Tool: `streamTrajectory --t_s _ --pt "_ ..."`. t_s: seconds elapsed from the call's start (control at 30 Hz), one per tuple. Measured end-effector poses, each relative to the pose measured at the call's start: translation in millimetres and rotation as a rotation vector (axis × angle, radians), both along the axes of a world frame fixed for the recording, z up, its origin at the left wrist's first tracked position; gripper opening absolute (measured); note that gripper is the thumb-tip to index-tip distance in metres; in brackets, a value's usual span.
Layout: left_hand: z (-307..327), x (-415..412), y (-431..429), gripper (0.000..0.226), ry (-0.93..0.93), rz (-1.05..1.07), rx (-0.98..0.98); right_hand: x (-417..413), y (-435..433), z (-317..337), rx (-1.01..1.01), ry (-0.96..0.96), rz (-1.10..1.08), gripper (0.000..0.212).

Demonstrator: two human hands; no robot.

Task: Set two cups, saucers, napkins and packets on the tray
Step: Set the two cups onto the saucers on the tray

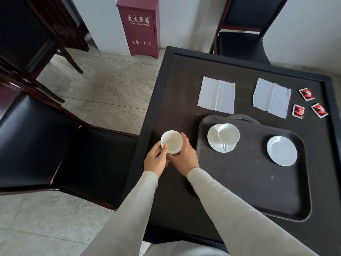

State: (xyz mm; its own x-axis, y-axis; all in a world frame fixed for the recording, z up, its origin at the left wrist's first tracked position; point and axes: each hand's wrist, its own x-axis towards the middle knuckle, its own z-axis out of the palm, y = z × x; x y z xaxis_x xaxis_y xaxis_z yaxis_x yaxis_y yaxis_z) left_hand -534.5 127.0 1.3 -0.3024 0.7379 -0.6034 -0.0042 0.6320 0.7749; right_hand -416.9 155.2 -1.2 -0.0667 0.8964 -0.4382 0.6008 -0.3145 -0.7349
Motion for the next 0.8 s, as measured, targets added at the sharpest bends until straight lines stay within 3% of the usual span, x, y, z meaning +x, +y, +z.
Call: streamTrajectory --t_s 0.47,0.8 --pt "40.6 74.2 -34.7 0.033 -0.005 0.074 0.204 68.6 -18.8 37.9 0.203 0.117 -0.046 0.091" --pt "58.0 163.9 -60.5 0.026 -0.031 0.031 0.195 159.5 -50.1 56.6 0.256 0.108 -0.074 0.083"
